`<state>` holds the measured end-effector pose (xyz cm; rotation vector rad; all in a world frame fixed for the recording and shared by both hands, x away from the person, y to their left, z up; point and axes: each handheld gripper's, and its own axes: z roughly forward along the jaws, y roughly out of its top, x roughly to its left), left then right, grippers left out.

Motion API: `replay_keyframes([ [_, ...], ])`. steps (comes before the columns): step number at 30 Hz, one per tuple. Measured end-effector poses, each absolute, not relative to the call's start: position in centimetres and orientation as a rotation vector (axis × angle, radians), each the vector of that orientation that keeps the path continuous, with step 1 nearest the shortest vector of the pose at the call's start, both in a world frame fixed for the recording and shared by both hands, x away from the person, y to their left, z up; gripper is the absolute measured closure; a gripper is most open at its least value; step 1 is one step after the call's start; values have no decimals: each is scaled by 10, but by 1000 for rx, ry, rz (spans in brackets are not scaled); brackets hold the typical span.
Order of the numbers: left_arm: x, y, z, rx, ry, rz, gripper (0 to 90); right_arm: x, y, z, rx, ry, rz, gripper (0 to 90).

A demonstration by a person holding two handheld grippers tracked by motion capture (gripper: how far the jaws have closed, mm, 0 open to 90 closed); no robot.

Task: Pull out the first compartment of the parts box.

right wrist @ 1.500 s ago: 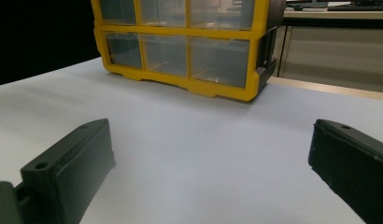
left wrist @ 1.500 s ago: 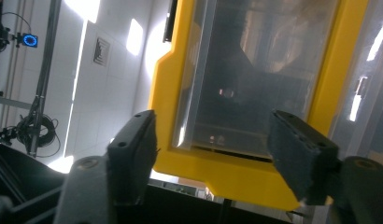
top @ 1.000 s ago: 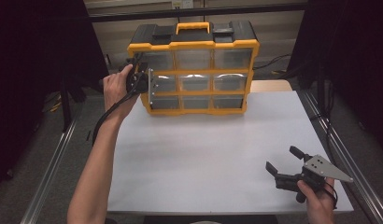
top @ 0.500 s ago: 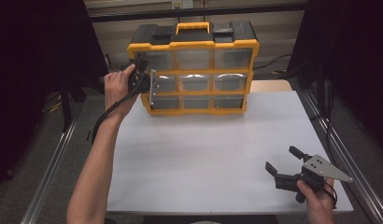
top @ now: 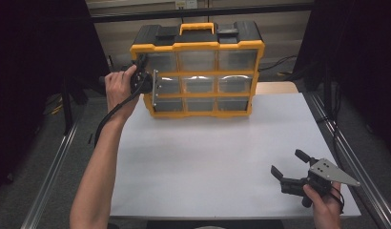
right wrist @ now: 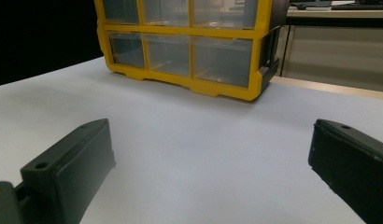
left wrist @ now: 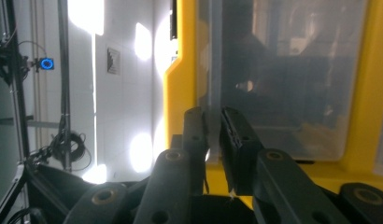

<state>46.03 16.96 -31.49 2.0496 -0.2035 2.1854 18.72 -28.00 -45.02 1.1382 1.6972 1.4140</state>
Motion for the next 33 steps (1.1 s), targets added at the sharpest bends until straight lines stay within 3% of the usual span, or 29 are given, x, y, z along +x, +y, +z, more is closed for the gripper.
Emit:
replay_keyframes([
  [33,448,172,-316,1982,-231,2191,828,187,-280,-450,1139,1687,1411,0],
])
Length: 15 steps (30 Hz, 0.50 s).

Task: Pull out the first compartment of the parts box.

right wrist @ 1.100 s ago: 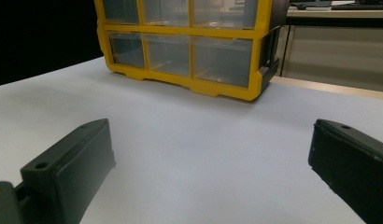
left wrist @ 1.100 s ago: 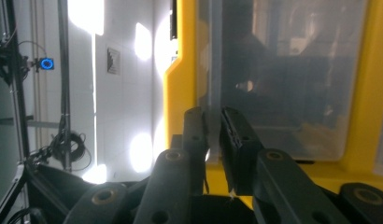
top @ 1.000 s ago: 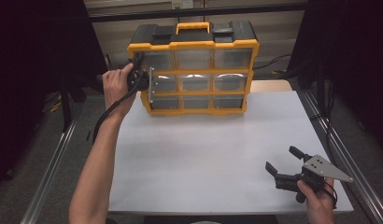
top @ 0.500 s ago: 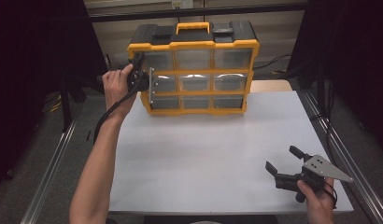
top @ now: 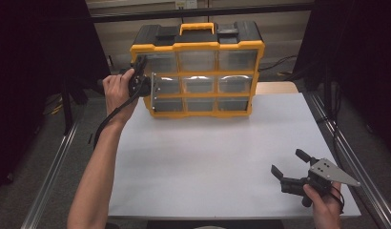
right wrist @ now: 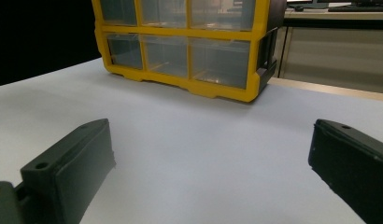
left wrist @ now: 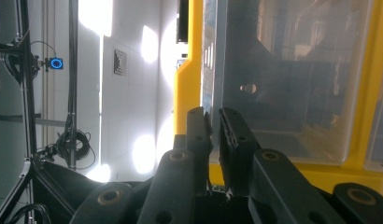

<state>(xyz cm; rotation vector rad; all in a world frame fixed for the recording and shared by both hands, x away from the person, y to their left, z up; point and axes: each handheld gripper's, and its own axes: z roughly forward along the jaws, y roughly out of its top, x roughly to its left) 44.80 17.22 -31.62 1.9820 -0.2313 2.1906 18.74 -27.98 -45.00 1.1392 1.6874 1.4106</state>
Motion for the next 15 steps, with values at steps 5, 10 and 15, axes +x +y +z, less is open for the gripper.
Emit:
replay_keyframes([
  [5,447,172,-316,1986,-199,2181,815,188,-279,-450,1138,1690,1417,0],
  [10,449,167,-315,1996,-268,2168,768,188,-280,-450,1130,1702,1407,0],
  [15,451,162,-314,1987,-233,2148,763,187,-279,-450,1130,1697,1411,0],
])
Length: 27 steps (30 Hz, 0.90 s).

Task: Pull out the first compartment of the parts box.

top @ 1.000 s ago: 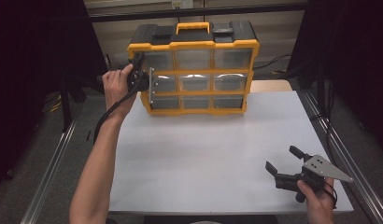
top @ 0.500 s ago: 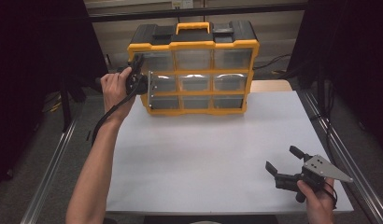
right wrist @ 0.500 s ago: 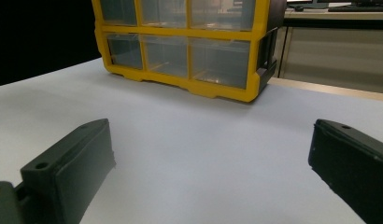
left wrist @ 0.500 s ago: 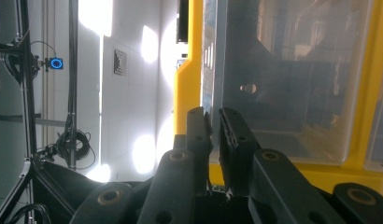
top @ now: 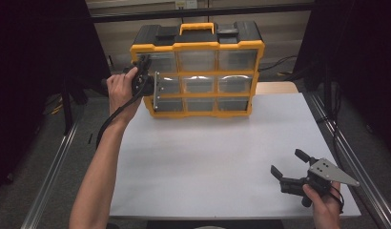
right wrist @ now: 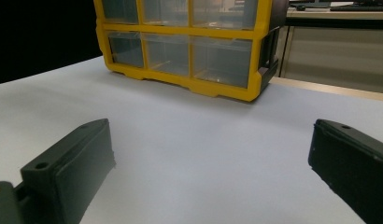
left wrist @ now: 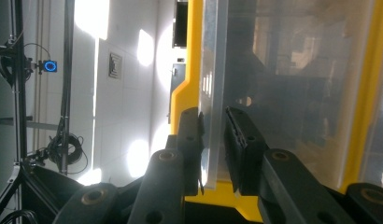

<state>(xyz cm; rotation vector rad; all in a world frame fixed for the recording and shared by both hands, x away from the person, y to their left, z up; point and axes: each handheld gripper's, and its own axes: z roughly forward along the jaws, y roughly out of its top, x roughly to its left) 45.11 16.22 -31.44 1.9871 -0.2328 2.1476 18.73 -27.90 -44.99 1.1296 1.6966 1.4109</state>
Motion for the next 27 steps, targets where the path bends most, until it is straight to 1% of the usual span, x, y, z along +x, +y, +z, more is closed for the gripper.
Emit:
replay_keyframes([
  [1,451,162,-314,1990,-246,2157,754,186,-280,-450,1127,1702,1407,0],
  [4,452,164,-314,1998,-215,2161,737,187,-280,-450,1131,1697,1405,0],
  [10,453,168,-312,2015,-211,2147,770,187,-280,-450,1127,1703,1407,0],
  [12,454,169,-311,2018,-209,2143,794,187,-279,-450,1131,1702,1408,0],
  [16,454,169,-310,2012,-237,2150,800,187,-280,-450,1132,1698,1407,0],
  [17,453,169,-312,2021,-210,2140,801,187,-280,-450,1132,1697,1408,0],
  [21,452,169,-311,2015,-225,2145,802,187,-280,-450,1132,1698,1408,0],
  [23,450,168,-310,2011,-249,2174,802,187,-280,-450,1129,1697,1407,0],
  [25,450,169,-310,2023,-235,2143,803,187,-280,-450,1127,1699,1411,0],
  [27,449,169,-311,2016,-224,2147,803,187,-280,-449,1127,1700,1411,0],
])
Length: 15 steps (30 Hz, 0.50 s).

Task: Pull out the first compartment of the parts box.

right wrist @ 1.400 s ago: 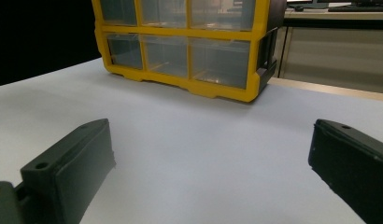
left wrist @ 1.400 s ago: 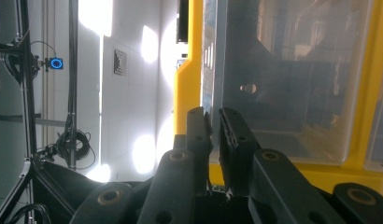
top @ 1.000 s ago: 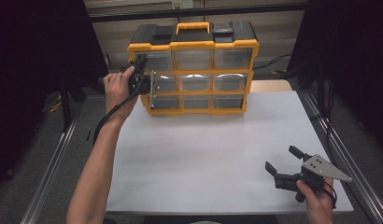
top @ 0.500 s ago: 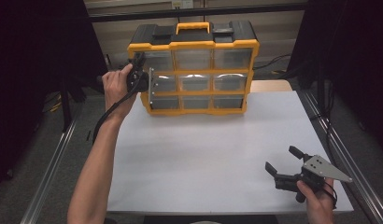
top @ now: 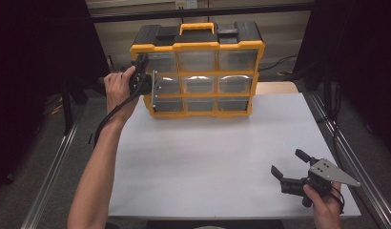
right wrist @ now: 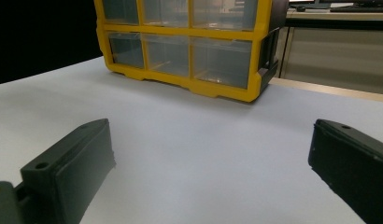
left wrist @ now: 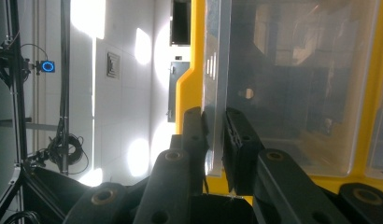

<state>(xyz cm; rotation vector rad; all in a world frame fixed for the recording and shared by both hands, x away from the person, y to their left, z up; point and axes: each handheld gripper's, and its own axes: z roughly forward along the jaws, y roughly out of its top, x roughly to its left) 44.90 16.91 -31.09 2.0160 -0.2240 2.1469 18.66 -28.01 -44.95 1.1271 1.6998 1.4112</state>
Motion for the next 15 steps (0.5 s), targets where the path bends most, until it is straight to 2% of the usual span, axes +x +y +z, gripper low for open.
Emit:
replay_keyframes([
  [15,440,171,-313,1995,-253,2148,804,188,-280,-450,1127,1700,1412,0],
])
